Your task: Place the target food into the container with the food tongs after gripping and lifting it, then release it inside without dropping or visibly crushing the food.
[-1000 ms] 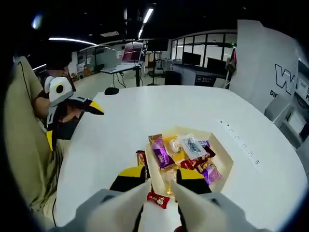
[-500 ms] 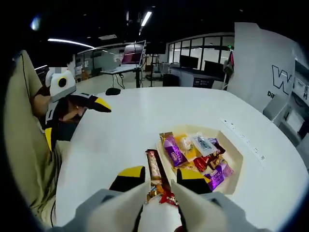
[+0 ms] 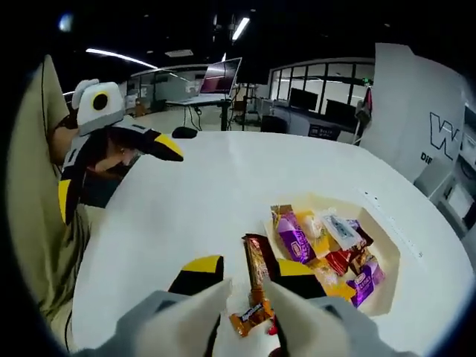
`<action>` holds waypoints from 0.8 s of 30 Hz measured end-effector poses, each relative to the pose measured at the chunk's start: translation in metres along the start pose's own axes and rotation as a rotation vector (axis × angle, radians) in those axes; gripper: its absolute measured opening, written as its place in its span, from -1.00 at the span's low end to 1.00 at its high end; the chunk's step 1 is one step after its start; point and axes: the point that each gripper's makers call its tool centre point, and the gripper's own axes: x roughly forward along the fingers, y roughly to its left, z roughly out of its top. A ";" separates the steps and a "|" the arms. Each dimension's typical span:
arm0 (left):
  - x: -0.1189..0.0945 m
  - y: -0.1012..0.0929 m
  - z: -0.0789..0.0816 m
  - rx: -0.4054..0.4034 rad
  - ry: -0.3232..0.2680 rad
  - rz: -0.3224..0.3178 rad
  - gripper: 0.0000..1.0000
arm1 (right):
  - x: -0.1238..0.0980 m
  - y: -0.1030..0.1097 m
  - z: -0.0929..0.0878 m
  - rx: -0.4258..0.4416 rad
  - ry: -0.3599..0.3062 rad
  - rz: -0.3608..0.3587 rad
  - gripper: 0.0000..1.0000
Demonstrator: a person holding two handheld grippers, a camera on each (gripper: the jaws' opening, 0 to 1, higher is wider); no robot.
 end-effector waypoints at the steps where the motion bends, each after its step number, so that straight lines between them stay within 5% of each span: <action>1: 0.000 0.000 0.000 -0.001 0.000 0.000 0.97 | 0.002 0.000 -0.001 -0.003 0.003 0.000 -0.58; 24: -0.002 0.002 -0.006 -0.011 0.002 -0.004 0.96 | 0.014 0.000 -0.004 -0.052 0.017 0.006 -0.57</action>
